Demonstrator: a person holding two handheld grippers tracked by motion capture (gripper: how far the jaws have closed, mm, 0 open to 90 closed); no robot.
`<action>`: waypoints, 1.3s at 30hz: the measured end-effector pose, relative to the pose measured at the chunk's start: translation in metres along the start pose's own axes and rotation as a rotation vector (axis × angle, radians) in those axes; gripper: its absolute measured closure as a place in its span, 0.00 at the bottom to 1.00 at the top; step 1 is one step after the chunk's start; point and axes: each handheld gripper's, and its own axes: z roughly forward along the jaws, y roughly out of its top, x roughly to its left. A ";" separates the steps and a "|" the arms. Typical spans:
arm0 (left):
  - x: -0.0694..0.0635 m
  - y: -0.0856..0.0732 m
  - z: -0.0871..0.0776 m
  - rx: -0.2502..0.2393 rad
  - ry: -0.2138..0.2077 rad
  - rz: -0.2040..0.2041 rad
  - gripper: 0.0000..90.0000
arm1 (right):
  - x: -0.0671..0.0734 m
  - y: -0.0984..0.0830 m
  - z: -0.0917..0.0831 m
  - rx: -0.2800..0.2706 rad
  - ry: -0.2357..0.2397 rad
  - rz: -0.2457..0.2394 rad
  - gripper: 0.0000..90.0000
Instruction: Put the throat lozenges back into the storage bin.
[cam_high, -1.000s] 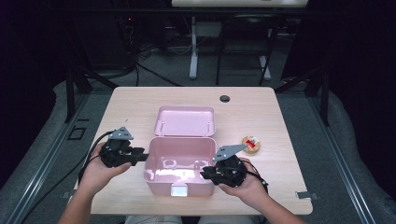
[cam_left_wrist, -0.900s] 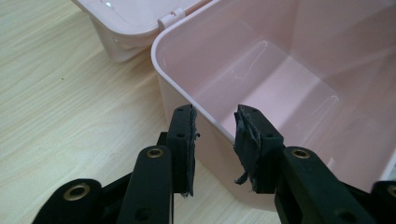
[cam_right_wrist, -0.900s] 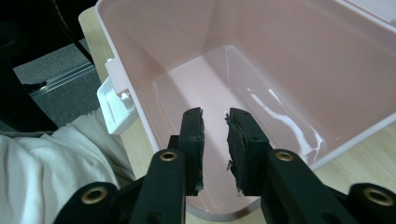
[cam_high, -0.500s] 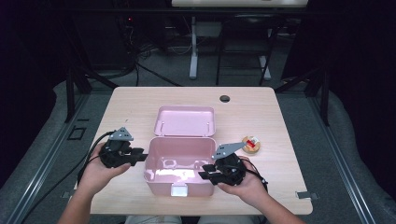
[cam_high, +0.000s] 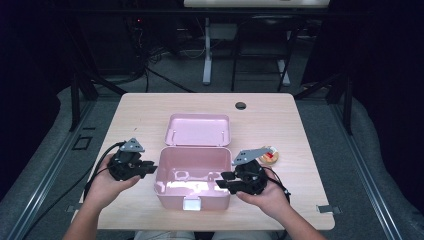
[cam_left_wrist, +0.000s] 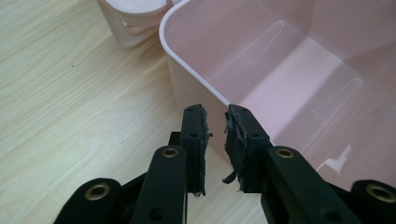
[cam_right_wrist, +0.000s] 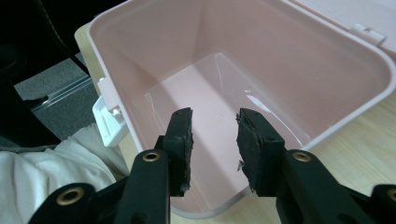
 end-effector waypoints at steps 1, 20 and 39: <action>0.000 0.000 0.000 -0.002 -0.001 -0.003 0.85 | -0.001 0.001 -0.001 0.002 -0.002 0.002 0.71; -0.001 -0.001 -0.005 -0.013 -0.002 -0.017 0.84 | -0.006 0.022 -0.010 0.084 -0.058 -0.044 0.66; -0.006 0.002 -0.009 -0.044 -0.038 -0.031 0.77 | -0.022 0.037 -0.017 0.108 -0.109 -0.033 0.60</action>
